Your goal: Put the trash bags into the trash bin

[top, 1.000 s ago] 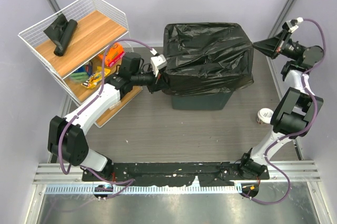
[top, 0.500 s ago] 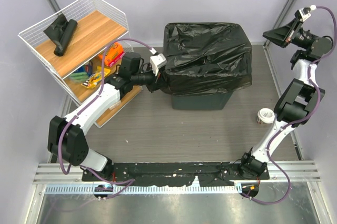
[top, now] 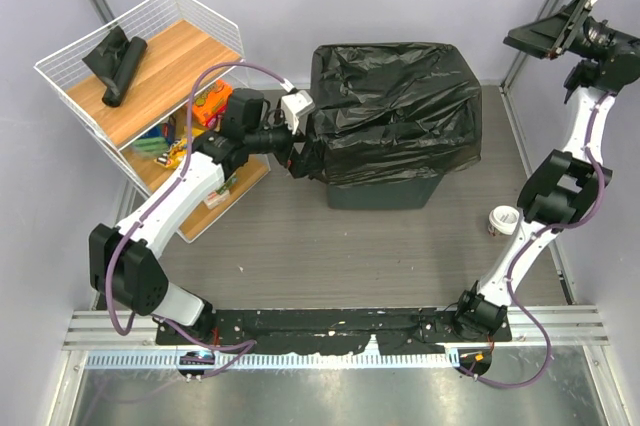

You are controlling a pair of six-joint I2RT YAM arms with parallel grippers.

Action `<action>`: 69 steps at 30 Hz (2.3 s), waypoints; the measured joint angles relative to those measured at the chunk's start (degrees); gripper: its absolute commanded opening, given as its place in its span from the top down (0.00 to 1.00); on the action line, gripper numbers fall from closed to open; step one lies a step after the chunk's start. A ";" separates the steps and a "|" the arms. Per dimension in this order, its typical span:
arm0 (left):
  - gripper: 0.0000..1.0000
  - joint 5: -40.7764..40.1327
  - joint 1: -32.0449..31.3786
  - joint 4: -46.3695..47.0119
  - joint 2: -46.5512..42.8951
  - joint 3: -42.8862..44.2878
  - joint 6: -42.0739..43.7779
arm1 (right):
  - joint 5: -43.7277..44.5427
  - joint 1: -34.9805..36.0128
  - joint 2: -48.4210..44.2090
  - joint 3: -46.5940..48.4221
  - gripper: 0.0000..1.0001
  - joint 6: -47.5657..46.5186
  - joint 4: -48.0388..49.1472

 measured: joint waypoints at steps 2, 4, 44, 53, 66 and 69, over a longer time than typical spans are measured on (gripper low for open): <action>0.00 0.02 0.00 -1.29 0.00 0.85 -0.02 | 0.02 0.31 1.57 3.19 0.18 -0.02 0.15; 0.00 0.11 0.00 -3.08 0.00 1.99 -0.04 | 0.13 0.66 3.23 5.68 0.17 -0.02 0.17; 0.00 -26.03 -0.39 -25.22 0.07 14.01 24.70 | 56.72 13.25 -35.74 -6.73 0.00 -121.61 -120.17; 0.00 -27.71 0.44 -16.87 1.11 2.36 34.73 | 61.51 13.38 -37.09 -12.44 0.00 -123.32 -121.59; 0.00 -23.61 4.50 -4.37 10.93 -2.64 36.50 | 61.72 13.38 -37.11 -14.71 0.00 -123.73 -124.06; 0.00 -22.82 5.05 -3.50 12.59 -2.62 36.30 | 61.53 13.38 -37.11 -14.75 0.00 -123.73 -124.78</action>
